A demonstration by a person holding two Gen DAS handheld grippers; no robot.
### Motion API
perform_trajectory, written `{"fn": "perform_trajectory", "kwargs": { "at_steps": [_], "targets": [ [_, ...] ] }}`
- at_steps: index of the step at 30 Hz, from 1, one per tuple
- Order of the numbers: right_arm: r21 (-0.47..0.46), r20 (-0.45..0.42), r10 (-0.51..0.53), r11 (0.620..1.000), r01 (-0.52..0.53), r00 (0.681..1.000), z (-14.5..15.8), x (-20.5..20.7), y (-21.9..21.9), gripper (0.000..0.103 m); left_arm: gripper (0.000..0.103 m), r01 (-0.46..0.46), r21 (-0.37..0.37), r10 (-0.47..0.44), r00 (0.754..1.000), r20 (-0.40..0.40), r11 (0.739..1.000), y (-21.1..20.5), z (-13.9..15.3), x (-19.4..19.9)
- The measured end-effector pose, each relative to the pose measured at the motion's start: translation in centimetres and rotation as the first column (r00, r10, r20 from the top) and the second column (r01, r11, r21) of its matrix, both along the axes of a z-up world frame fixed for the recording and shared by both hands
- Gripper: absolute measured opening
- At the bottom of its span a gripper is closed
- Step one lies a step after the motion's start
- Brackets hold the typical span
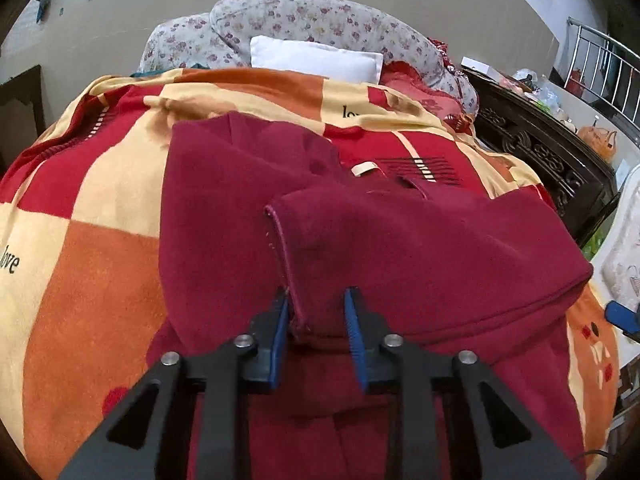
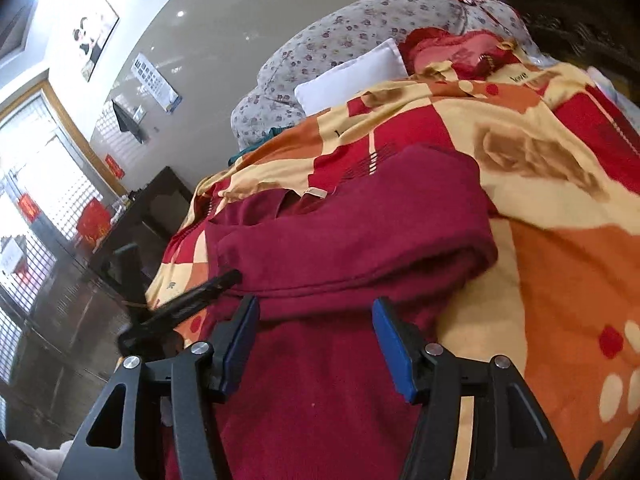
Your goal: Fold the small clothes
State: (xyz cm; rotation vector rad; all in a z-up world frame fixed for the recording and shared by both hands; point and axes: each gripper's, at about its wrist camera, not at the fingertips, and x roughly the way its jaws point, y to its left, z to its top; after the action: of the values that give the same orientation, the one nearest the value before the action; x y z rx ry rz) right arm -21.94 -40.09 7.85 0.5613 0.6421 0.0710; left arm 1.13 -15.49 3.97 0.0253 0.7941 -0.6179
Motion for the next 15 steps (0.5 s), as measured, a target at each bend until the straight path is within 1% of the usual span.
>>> {"fn": "perform_trajectory", "kwargs": {
  "at_steps": [2,3,4,7,8,10,12,14,15],
  "targets": [
    [0.013,0.014,0.002,1.0,-0.002,1.0,0.1,-0.6,-0.2,0.068,0.007,-0.005,-0.023,0.005,1.0,-0.014,1.0,0.3,0.5,0.2],
    [0.01,0.016,0.004,1.0,-0.004,1.0,0.1,-0.6,0.0,0.068,0.007,-0.008,-0.047,0.007,0.999,-0.031,0.999,0.7,1.2,0.2],
    [0.004,0.018,0.009,1.0,-0.009,1.0,0.3,-0.6,0.1,0.069,0.007,-0.005,-0.078,0.003,1.0,-0.031,0.997,1.3,2.3,0.1],
    [-0.012,0.028,0.021,1.0,-0.021,0.999,0.7,-0.6,0.7,0.069,0.007,0.016,-0.134,-0.012,0.999,0.032,0.991,3.2,5.8,-0.9],
    [-0.026,0.037,0.016,1.0,-0.015,0.999,1.1,-0.6,0.8,0.069,0.007,0.009,-0.144,0.003,0.997,0.079,0.99,4.5,7.3,-1.4],
    [-0.047,0.053,-0.002,0.999,0.005,0.999,1.7,-0.5,0.8,0.069,0.007,-0.017,-0.146,0.034,0.993,0.115,0.989,6.2,8.5,-1.6],
    [-0.059,0.071,-0.027,0.998,0.031,0.997,2.5,-0.3,0.5,0.069,0.007,-0.062,-0.132,0.074,0.993,0.09,0.989,7.9,8.2,-0.6],
    [-0.066,0.065,-0.068,0.995,0.072,0.996,3.0,0.4,0.0,0.069,0.007,-0.102,-0.101,0.107,0.993,0.042,0.99,8.8,6.3,0.7],
    [-0.079,0.046,-0.089,0.993,0.092,0.995,3.0,1.0,-0.2,0.069,0.007,-0.108,-0.098,0.11,0.994,0.019,0.989,8.8,5.5,1.1]
  ]
}}
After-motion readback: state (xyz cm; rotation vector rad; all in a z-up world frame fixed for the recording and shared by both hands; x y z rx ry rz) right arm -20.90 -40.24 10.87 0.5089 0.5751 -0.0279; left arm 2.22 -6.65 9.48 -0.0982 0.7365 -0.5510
